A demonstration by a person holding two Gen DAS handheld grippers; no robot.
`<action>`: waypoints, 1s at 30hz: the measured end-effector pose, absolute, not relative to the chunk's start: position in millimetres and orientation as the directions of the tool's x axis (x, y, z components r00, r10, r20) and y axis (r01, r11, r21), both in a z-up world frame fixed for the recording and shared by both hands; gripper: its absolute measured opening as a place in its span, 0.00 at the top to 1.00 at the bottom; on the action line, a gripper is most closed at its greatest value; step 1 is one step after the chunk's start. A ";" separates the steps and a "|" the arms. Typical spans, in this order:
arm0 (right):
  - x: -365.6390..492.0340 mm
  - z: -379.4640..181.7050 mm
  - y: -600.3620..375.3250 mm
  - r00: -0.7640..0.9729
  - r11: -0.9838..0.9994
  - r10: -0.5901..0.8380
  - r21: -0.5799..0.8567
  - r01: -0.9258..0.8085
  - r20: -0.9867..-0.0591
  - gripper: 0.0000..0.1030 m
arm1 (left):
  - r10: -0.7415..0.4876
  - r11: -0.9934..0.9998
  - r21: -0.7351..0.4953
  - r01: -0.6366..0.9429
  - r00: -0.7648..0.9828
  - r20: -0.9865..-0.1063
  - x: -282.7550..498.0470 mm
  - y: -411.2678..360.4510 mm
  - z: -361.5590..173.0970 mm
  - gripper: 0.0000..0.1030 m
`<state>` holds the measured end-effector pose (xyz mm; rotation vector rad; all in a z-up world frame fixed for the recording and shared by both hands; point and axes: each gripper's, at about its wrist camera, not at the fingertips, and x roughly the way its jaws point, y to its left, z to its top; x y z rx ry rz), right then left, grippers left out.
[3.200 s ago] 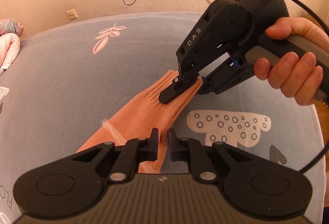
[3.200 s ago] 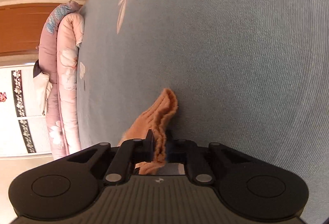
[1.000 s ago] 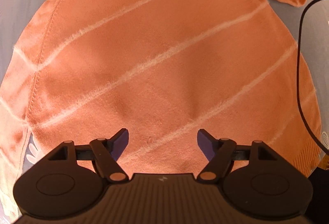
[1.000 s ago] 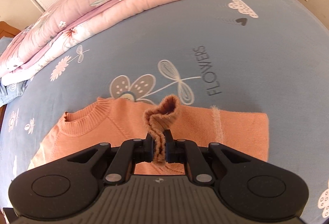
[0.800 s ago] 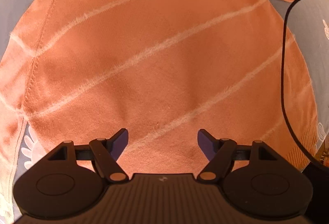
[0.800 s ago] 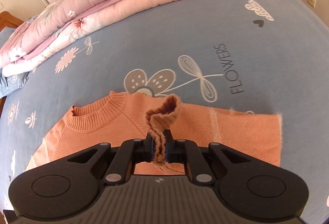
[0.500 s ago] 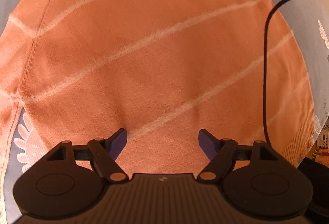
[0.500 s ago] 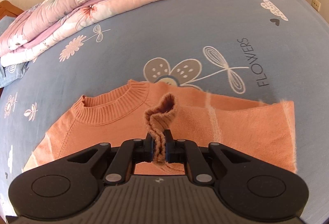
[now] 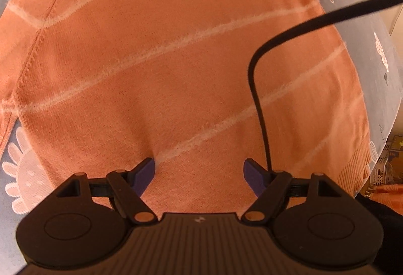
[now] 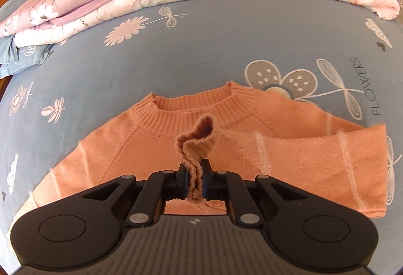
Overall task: Fold clothes
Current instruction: 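Lay the cuff on the sweater body and open the right gripper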
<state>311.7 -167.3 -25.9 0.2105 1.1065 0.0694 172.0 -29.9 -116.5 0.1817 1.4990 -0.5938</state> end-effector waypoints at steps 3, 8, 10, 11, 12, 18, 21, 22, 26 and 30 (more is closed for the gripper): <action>313.6 -25.7 -154.6 0.441 0.973 0.187 0.227 0.039 -0.878 0.89 | -0.270 0.848 -0.258 0.463 -0.041 -0.962 169.2 -23.3 -117.4 0.25; 318.3 -26.8 -131.3 0.428 0.968 0.217 0.249 0.019 -0.878 0.89 | -0.291 0.848 -0.277 0.453 -0.039 -0.956 164.9 -16.6 -118.5 0.25; 320.0 -28.3 -120.6 0.418 0.966 0.230 0.257 0.008 -0.879 0.88 | -0.299 0.847 -0.283 0.450 -0.038 -0.953 163.2 -14.5 -118.8 0.24; 320.1 -29.2 -114.8 0.411 0.964 0.242 0.266 0.001 -0.879 0.88 | -0.303 0.846 -0.287 0.449 -0.038 -0.952 162.4 -13.4 -118.9 0.24; 320.2 -30.0 -109.0 0.404 0.961 0.254 0.275 -0.006 -0.879 0.88 | -0.307 0.846 -0.290 0.447 -0.037 -0.951 161.6 -12.3 -119.1 0.23; 322.8 -37.8 -79.9 0.373 0.956 0.284 0.291 -0.037 -0.883 0.88 | -0.330 0.843 -0.310 0.439 -0.034 -0.943 156.6 -5.8 -120.1 0.19; 326.2 -46.1 -69.5 0.350 0.957 0.286 0.287 -0.049 -0.892 0.88 | -0.342 0.843 -0.325 0.429 -0.038 -0.939 155.7 -1.4 -120.4 0.19; 327.4 -48.9 -66.0 0.342 0.957 0.286 0.286 -0.052 -0.895 0.88 | -0.347 0.843 -0.330 0.425 -0.041 -0.937 155.8 0.2 -120.5 0.19; 327.4 -61.6 -58.0 0.306 0.957 0.289 0.287 -0.054 -0.907 0.88 | -0.366 0.842 -0.352 0.408 -0.047 -0.929 156.1 5.6 -120.8 0.19; 323.7 -70.6 -48.8 0.281 0.957 0.288 0.280 -0.072 -0.915 0.88 | -0.376 0.838 -0.361 0.410 -0.046 -0.926 153.5 8.1 -121.1 0.19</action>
